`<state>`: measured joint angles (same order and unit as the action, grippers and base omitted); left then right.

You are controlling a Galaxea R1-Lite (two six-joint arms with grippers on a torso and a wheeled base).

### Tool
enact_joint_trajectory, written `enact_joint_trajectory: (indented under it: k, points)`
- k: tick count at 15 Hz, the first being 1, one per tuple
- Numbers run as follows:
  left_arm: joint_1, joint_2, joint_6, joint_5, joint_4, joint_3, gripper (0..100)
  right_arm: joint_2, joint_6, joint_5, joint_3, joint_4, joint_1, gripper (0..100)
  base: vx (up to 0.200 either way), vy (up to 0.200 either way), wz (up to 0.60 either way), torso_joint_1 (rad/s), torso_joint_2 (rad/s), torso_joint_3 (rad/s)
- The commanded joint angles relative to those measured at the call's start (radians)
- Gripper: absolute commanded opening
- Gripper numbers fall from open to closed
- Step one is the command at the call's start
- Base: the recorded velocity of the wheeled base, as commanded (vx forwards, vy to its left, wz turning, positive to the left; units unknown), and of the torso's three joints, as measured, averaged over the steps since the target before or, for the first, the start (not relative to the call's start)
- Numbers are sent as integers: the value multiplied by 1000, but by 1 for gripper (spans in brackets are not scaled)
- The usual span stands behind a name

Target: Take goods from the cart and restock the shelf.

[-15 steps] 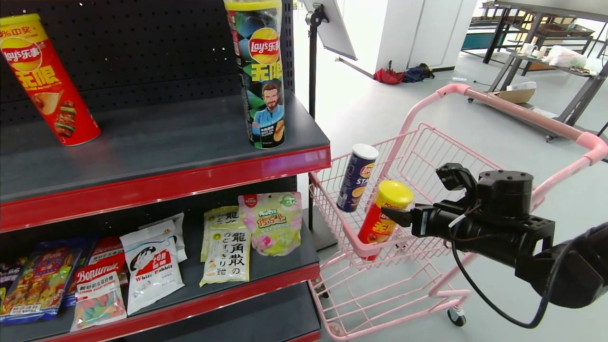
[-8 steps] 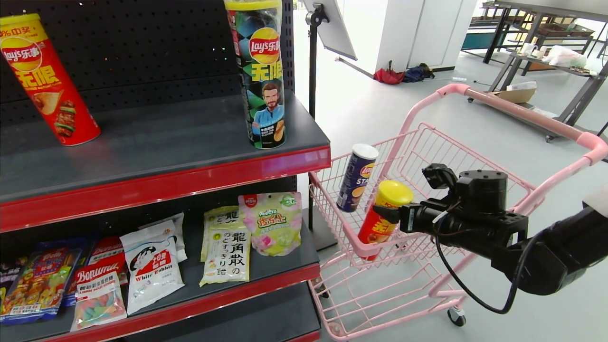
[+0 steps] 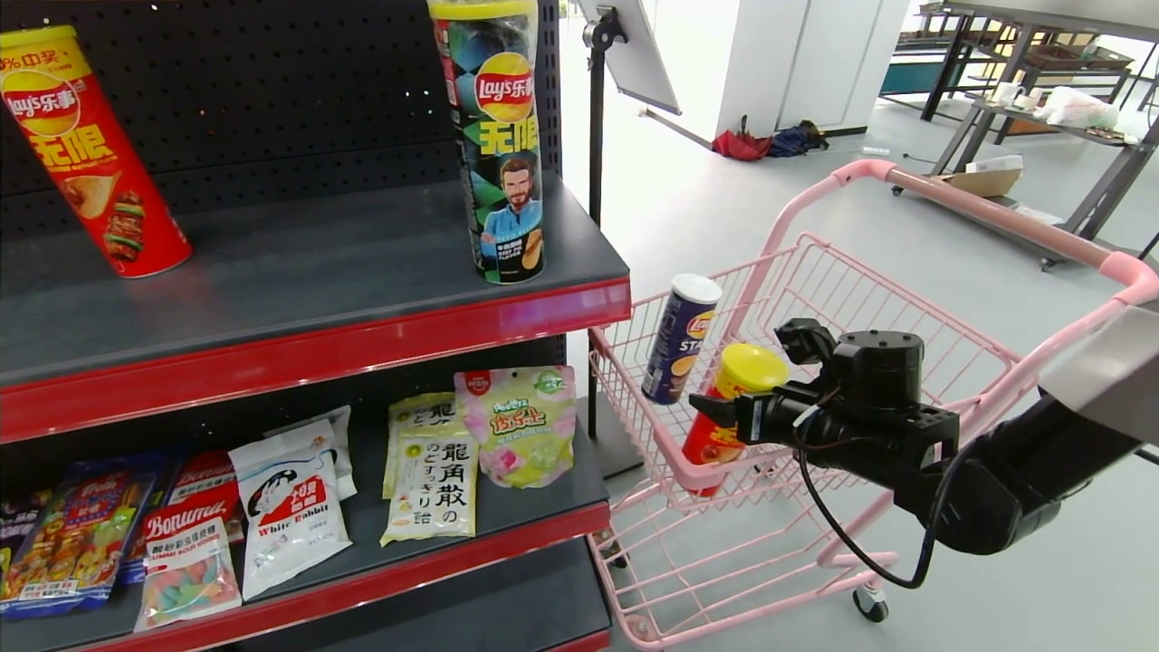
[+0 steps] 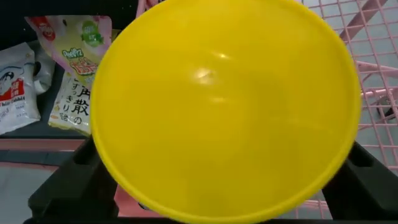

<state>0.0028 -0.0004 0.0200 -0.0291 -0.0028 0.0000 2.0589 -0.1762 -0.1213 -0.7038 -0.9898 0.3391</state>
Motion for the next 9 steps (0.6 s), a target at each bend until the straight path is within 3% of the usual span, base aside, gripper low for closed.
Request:
enact_joint_trajectory:
  k: [1, 9]
  points:
    - [0, 0, 0, 0, 0, 0, 100, 32, 1, 0, -5, -50, 1, 0, 0, 0, 0, 0, 0, 0]
    - [0, 0, 0, 0, 0, 0, 100, -51, 26, 52, -42, -33, 12, 0, 0, 0, 0, 0, 0, 0]
